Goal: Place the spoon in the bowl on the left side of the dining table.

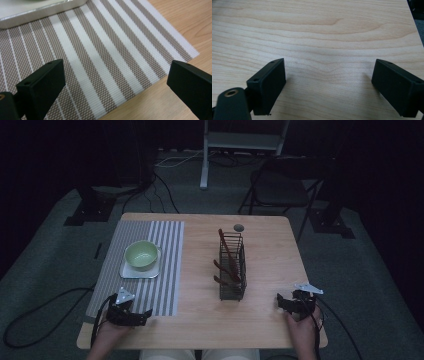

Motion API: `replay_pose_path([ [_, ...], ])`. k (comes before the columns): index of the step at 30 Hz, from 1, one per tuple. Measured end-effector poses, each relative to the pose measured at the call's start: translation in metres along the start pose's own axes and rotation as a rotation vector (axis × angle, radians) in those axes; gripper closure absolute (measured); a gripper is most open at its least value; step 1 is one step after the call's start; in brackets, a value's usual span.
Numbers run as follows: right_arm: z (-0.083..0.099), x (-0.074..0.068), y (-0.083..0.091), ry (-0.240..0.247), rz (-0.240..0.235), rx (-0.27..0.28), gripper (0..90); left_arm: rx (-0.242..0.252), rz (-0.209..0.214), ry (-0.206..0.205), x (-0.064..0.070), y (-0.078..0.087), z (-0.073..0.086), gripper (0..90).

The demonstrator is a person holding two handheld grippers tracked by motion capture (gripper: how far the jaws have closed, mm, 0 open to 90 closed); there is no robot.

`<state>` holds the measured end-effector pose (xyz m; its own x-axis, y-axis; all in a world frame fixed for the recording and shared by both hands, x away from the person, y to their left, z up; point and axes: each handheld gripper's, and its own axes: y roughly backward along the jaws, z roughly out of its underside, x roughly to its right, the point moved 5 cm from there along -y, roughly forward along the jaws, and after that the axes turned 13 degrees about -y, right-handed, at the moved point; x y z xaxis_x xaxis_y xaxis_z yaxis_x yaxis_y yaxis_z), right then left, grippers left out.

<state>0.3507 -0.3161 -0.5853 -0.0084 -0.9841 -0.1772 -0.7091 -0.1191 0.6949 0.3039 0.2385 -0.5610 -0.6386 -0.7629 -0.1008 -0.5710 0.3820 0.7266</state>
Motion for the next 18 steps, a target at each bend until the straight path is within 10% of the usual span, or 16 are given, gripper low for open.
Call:
replay_pose_path([
  [18, 0.0, 0.0, 0.0, 0.0, 0.0, 0.0, 11.3, 0.081, 0.087, -0.067, 0.024, 0.005, -0.047, 1.9],
])
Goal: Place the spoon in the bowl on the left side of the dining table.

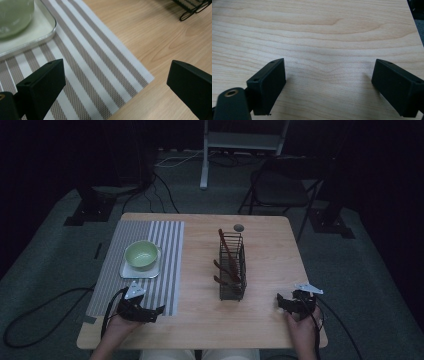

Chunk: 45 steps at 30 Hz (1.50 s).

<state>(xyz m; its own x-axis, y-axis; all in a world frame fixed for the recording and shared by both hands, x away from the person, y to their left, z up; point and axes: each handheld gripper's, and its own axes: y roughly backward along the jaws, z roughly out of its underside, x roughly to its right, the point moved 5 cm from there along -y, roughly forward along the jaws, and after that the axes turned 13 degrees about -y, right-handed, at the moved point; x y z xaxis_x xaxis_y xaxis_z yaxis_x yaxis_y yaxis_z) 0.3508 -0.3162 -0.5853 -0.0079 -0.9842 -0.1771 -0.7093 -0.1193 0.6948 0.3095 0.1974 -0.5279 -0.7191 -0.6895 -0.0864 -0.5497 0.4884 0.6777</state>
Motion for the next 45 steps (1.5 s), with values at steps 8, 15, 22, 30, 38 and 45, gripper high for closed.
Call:
replay_pose_path([
  [8, 0.0, 0.0, 0.0, 0.0, 0.0, 0.0, 11.3, 0.017, 0.024, -0.056, 0.012, -0.003, -0.022, 1.9],
  [15, 0.0, 0.0, 0.0, 0.0, 0.0, 0.0, 11.4, 0.054, 0.057, -0.089, 0.02, -0.005, -0.037, 1.9],
  [22, 0.0, 0.0, 0.0, -0.001, 0.0, 0.0, 11.3, 0.077, 0.069, -0.128, 0.027, -0.003, -0.055, 1.9],
  [30, 0.0, 0.0, 0.0, 0.0, 0.0, -0.001, 11.4, 0.096, 0.086, -0.169, 0.036, -0.004, -0.07, 1.9],
  [38, 0.0, 0.0, 0.0, 0.001, 0.0, 0.001, 11.3, 0.123, 0.09, -0.2, 0.043, -0.002, -0.086, 4.8],
  [45, 0.0, 0.0, 0.0, 0.001, 0.0, 0.001, 11.3, 0.132, 0.108, -0.235, 0.051, -0.002, -0.101, 4.9],
])
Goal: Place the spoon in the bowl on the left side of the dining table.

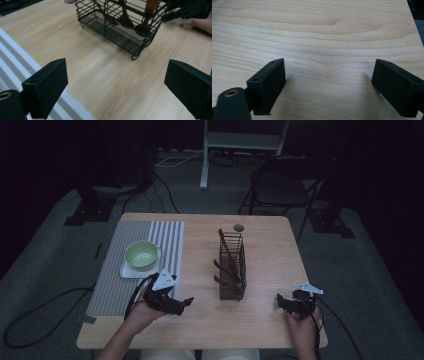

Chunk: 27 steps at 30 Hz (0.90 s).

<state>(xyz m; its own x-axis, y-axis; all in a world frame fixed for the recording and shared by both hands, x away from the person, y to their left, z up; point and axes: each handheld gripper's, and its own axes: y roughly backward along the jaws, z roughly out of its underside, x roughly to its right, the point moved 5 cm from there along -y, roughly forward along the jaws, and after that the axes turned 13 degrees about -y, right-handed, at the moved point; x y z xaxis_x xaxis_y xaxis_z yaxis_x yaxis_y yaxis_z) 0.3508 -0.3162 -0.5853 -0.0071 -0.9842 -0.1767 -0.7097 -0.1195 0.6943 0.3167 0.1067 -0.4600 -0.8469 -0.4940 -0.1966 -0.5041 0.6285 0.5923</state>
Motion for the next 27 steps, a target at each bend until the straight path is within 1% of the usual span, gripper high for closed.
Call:
replay_pose_path([
  [4, 0.0, 0.0, 0.0, 0.0, 0.0, 0.0, 11.4, 0.013, 0.002, -0.022, 0.002, -0.002, -0.011, 6.1],
  [5, 0.0, 0.0, 0.0, 0.001, 0.0, 0.0, 11.3, 0.014, 0.008, -0.03, 0.003, -0.003, -0.013, 6.8],
  [9, 0.0, 0.0, 0.0, 0.0, 0.0, 0.0, 11.4, 0.017, 0.007, -0.043, 0.004, -0.007, -0.022, 6.8],
  [13, 0.0, 0.0, 0.0, 0.001, 0.0, 0.0, 11.4, 0.028, 0.02, -0.055, 0.006, -0.011, -0.03, 6.9],
  [15, 0.0, 0.0, 0.0, 0.001, 0.0, 0.0, 11.4, 0.041, 0.005, -0.055, 0.006, -0.014, -0.034, 12.4],
  [16, 0.0, 0.0, 0.0, 0.0, 0.0, 0.0, 11.4, 0.049, 0.016, -0.054, 0.007, -0.015, -0.037, 12.5],
  [17, 0.0, 0.0, 0.0, 0.0, 0.0, 0.0, 11.3, 0.051, 0.013, -0.056, 0.007, -0.017, -0.039, 13.1],
  [18, 0.0, 0.0, 0.0, 0.0, 0.0, 0.0, 11.4, 0.058, 0.019, -0.058, 0.007, -0.018, -0.041, 14.3],
  [20, 0.0, 0.0, 0.0, 0.0, 0.0, 0.0, 11.4, 0.059, 0.018, -0.063, 0.009, -0.022, -0.045, 14.6],
  [21, 0.0, 0.0, 0.0, 0.0, 0.0, 0.0, 11.4, 0.056, 0.029, -0.069, 0.01, -0.024, -0.047, 14.9],
  [22, 0.0, 0.0, 0.0, 0.0, 0.0, 0.0, 11.3, 0.057, 0.02, -0.071, 0.01, -0.026, -0.049, 16.3],
  [23, 0.0, 0.0, 0.0, 0.0, 0.0, 0.0, 11.4, 0.056, 0.029, -0.075, 0.011, -0.028, -0.05, 16.4],
  [24, 0.0, 0.0, 0.0, 0.0, 0.0, 0.0, 11.4, 0.058, 0.028, -0.082, 0.012, -0.029, -0.052, 19.0],
  [25, 0.0, 0.0, 0.0, 0.0, 0.0, 0.0, 11.4, 0.061, 0.02, -0.087, 0.013, -0.03, -0.053, 19.7],
  [27, 0.0, 0.0, 0.0, 0.0, 0.0, 0.0, 11.4, 0.055, 0.018, -0.099, 0.015, -0.033, -0.055, 19.7],
])
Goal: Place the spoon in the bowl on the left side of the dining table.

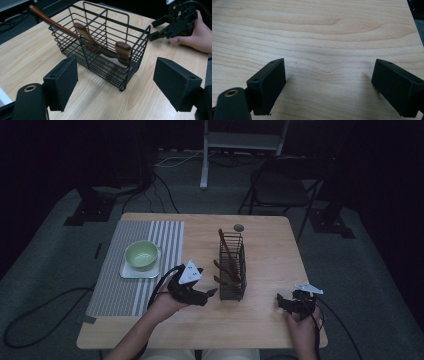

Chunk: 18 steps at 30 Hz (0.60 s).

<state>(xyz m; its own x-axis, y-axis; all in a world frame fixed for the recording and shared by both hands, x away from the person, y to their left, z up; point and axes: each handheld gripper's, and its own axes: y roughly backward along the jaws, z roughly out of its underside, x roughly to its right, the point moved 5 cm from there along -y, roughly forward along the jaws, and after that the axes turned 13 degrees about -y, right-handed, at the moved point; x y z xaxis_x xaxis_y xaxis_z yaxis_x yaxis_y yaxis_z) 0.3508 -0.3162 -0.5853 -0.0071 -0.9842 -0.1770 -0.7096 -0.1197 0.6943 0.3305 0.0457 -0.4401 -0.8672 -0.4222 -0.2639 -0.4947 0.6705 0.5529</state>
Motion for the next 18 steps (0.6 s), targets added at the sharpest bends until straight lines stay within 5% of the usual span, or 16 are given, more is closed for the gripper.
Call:
replay_pose_path([
  [18, 0.0, 0.0, 0.0, 0.0, 0.0, 0.0, 11.4, 0.011, 0.042, -0.05, 0.005, -0.017, -0.011, 57.6],
])
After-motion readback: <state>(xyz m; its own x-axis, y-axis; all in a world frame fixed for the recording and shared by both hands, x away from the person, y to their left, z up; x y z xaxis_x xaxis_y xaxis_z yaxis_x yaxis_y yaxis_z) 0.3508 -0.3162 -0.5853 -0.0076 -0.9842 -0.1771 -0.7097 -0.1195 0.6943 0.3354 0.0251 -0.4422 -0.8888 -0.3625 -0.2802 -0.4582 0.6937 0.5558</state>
